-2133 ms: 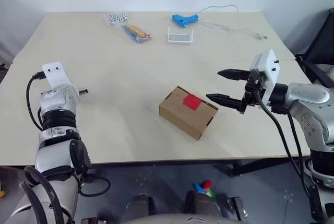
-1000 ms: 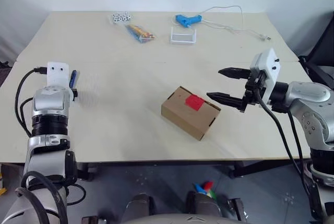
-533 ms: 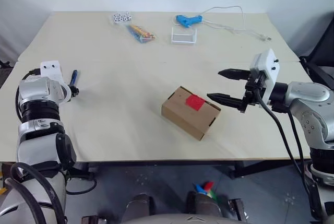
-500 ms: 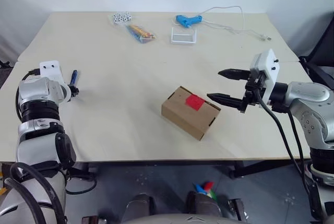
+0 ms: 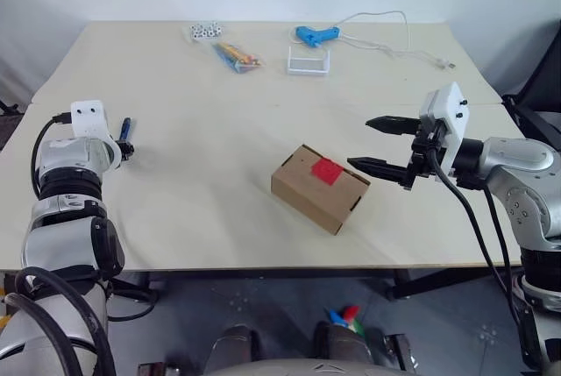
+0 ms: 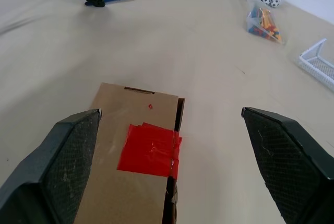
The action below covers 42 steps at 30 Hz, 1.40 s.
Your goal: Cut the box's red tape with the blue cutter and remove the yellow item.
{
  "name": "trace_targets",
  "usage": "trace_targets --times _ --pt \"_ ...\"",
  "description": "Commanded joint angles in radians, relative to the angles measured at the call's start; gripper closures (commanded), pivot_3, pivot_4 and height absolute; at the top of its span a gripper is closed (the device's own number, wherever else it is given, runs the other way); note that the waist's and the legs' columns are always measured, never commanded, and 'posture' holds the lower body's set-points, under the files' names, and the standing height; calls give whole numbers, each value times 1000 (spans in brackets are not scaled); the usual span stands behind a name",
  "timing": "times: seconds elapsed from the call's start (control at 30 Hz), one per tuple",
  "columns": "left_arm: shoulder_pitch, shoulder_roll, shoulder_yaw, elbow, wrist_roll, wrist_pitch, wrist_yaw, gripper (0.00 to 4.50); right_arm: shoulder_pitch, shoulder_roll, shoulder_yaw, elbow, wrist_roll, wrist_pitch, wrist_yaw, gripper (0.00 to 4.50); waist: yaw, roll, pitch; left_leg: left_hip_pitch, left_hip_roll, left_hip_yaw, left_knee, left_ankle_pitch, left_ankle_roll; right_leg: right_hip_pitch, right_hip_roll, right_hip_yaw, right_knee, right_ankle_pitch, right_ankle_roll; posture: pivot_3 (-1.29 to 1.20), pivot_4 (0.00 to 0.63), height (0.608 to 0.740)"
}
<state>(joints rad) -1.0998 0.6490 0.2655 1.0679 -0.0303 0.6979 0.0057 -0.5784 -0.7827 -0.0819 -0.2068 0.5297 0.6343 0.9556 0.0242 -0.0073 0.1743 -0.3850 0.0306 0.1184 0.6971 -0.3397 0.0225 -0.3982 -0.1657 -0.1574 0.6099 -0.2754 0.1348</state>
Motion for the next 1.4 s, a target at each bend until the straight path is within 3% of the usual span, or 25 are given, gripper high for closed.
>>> trace_targets --times 0.03,0.2,0.37,1.0,1.17,1.4 --pt "27 -4 -7 32 -6 -44 -36 1200 -13 -18 -15 -34 6 -1 2 0 0 0 0 0 0 0 0 0 0 0 0 0 0 0 0 0 150 740" --pt "60 -3 15 43 -28 -55 -50 1200 -20 -19 -15 -33 4 2 0 0 1 0 0 0 0 0 0 0 0 0 0 0 0 0 0 0 150 740" --pt "88 -2 24 45 -40 -51 -50 2279 -26 -24 -15 -27 3 5 3 0 -3 1 0 0 0 0 0 0 0 0 0 0 0 0 0 0 150 740" --pt "127 26 79 77 -101 -30 -81 2279 -40 -25 -7 -13 -5 1 8 0 -25 4 -2 3 0 1 -2 0 0 0 0 1 1 0 0 0 150 740" --pt "136 25 81 68 -98 -28 -76 3646 -44 -25 -7 -9 -7 1 8 0 -25 4 -2 5 0 1 -5 0 0 0 -1 4 1 0 0 0 150 740" --pt "138 30 76 48 -93 -11 -82 3646 -47 -25 -6 -5 -10 -1 9 0 -25 4 -2 11 0 2 -9 0 0 0 -1 8 1 0 0 0 150 740"
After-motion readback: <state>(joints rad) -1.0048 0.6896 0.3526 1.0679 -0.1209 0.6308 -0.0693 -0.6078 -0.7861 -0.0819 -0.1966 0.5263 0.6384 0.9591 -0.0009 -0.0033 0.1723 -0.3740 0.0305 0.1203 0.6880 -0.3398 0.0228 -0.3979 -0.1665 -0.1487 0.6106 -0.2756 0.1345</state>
